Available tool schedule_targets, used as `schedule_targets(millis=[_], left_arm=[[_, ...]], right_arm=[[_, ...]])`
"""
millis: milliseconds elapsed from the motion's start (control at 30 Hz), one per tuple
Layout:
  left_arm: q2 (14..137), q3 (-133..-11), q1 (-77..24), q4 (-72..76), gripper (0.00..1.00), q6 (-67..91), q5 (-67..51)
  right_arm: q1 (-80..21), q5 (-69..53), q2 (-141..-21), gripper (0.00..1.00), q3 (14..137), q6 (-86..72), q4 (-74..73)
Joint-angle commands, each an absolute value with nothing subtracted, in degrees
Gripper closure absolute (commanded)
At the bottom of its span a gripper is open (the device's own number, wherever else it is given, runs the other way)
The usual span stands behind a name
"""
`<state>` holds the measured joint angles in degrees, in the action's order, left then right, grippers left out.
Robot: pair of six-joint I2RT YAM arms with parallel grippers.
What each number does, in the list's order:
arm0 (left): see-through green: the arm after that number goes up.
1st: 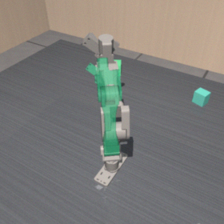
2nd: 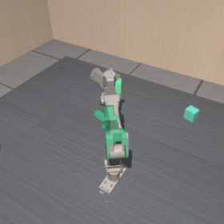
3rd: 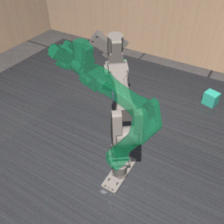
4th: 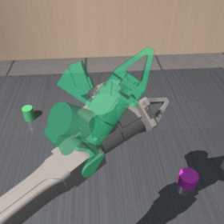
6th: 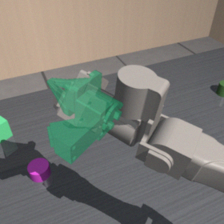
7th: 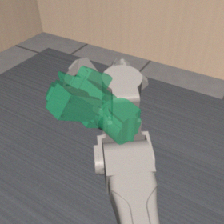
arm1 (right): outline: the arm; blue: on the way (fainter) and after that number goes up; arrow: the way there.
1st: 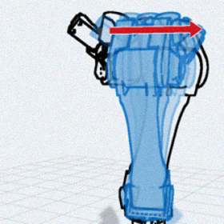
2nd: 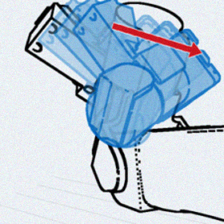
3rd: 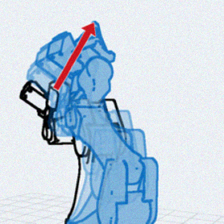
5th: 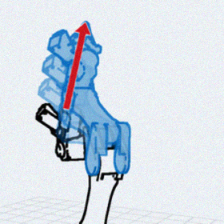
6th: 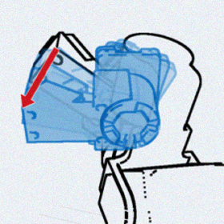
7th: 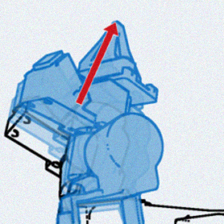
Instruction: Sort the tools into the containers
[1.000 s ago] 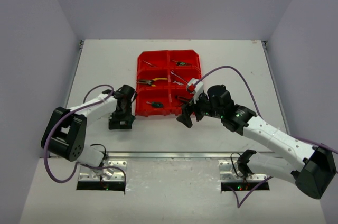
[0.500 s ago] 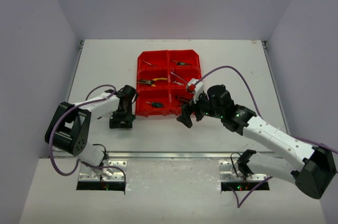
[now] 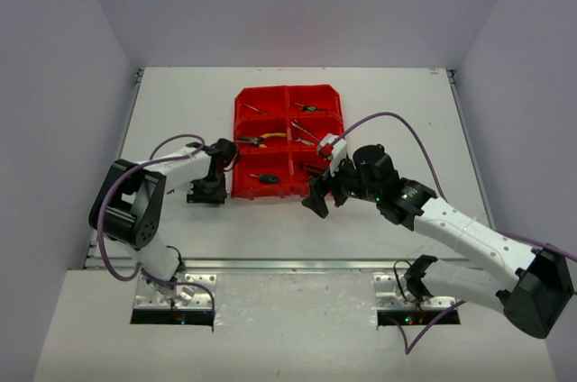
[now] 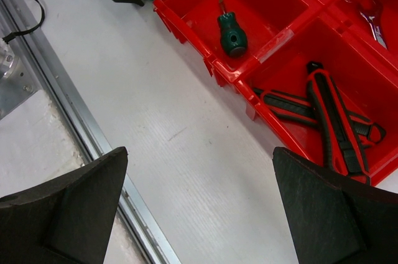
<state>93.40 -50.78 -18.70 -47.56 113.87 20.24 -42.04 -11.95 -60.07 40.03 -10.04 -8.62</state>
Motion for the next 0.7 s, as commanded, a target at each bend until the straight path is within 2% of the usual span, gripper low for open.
schedule_targets(millis=[0, 67, 300, 433, 533, 667], left_arm=[[94.17, -55.0, -16.53, -53.15, 0.91, 120.13, 27.65], [94.32, -58.54, -15.26, -57.99, 1.0, 120.52, 30.65], [91.98, -67.1, -13.01, -68.36, 1.0, 121.44, 39.07], [85.55, -66.53, -13.47, -60.37, 1.0, 109.38, 37.8], [82.95, -62.63, -14.67, -42.71, 1.0, 96.53, 30.72], [87.3, -67.18, -20.97, -41.82, 1.0, 94.94, 28.39]], right_arm=[[-41.92, -10.65, -60.06, 0.01, 39.78, -9.14, -6.06], [-42.01, -10.53, -60.12, 0.01, 39.74, -9.13, -6.08], [-41.99, -9.39, -59.7, 0.01, 39.81, -8.9, -6.46], [-41.94, -7.17, -59.22, 0.01, 39.89, -9.88, -6.59], [-42.01, -0.68, -58.55, 0.01, 39.92, -11.57, -6.73], [-41.98, 4.49, -56.38, 0.01, 39.94, -13.15, -6.8]])
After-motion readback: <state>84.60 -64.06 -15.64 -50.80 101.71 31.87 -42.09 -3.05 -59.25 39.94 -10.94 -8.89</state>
